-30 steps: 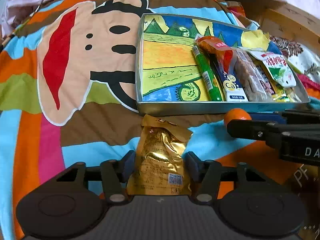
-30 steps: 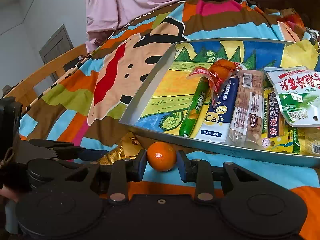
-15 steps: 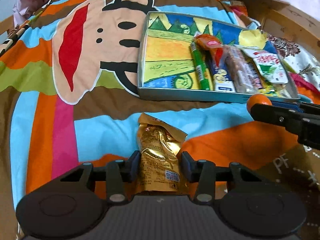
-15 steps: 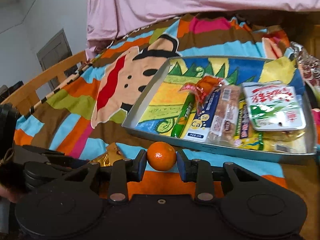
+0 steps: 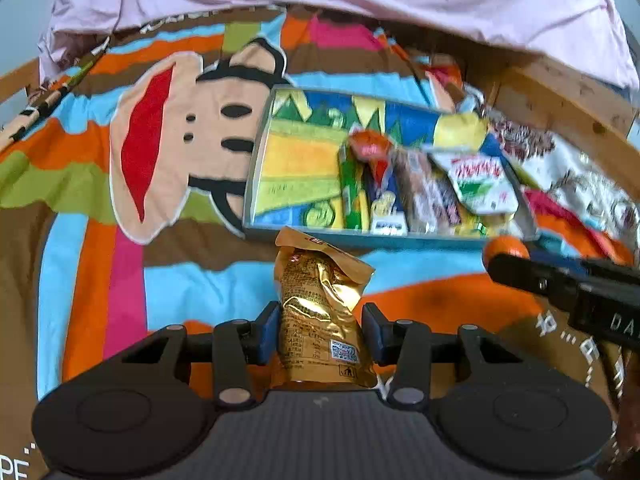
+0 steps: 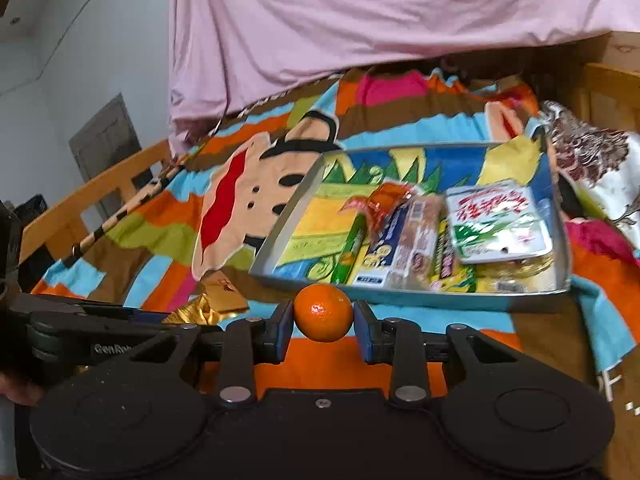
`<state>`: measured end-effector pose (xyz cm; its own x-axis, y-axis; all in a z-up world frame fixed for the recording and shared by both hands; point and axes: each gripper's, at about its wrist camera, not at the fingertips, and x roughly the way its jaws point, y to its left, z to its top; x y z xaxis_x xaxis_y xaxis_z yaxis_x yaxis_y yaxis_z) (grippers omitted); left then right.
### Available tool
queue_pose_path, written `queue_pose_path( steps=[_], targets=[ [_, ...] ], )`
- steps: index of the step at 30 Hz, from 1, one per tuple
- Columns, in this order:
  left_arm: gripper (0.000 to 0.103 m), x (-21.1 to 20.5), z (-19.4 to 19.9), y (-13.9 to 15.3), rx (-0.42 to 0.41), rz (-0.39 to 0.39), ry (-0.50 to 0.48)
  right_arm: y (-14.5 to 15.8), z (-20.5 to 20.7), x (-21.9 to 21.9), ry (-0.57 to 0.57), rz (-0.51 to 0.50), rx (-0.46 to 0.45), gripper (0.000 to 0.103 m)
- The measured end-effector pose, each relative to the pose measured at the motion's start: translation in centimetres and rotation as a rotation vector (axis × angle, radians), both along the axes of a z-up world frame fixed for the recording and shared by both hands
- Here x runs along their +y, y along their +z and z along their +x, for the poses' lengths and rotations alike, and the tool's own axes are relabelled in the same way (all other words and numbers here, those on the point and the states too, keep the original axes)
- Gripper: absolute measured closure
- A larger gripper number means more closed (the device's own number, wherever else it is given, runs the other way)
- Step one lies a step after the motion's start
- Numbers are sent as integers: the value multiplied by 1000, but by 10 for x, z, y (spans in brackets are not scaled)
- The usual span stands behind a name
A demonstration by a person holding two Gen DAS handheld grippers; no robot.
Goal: Organize snacks
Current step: 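Lift the gold packet over the tray with the left tool while the right tool carries the mandarin, then lower and release the gold packet in the tray with the left tool while the right tool drops the mandarin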
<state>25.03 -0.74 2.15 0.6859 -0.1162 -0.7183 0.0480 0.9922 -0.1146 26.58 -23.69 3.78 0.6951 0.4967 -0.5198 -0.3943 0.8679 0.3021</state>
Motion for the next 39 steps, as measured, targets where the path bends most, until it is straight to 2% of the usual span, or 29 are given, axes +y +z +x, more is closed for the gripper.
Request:
queue_pose_path(
  steps=[9, 15, 21, 30, 39],
  targets=[
    [55, -3, 38, 29, -147, -54, 74, 0, 24, 0, -86, 54, -177, 68],
    [55, -6, 83, 21, -213, -69, 135, -21, 63, 18, -69, 16, -236, 68],
    [55, -9, 119, 5, -253, -42, 167, -45, 91, 41, -43, -41, -231, 68],
    [55, -7, 140, -33, -203, 6, 171, -76, 110, 54, -34, -78, -118, 68],
    [55, -6, 142, -52, -162, 15, 191, -86, 112, 58, -31, -90, -94, 68]
  ],
)
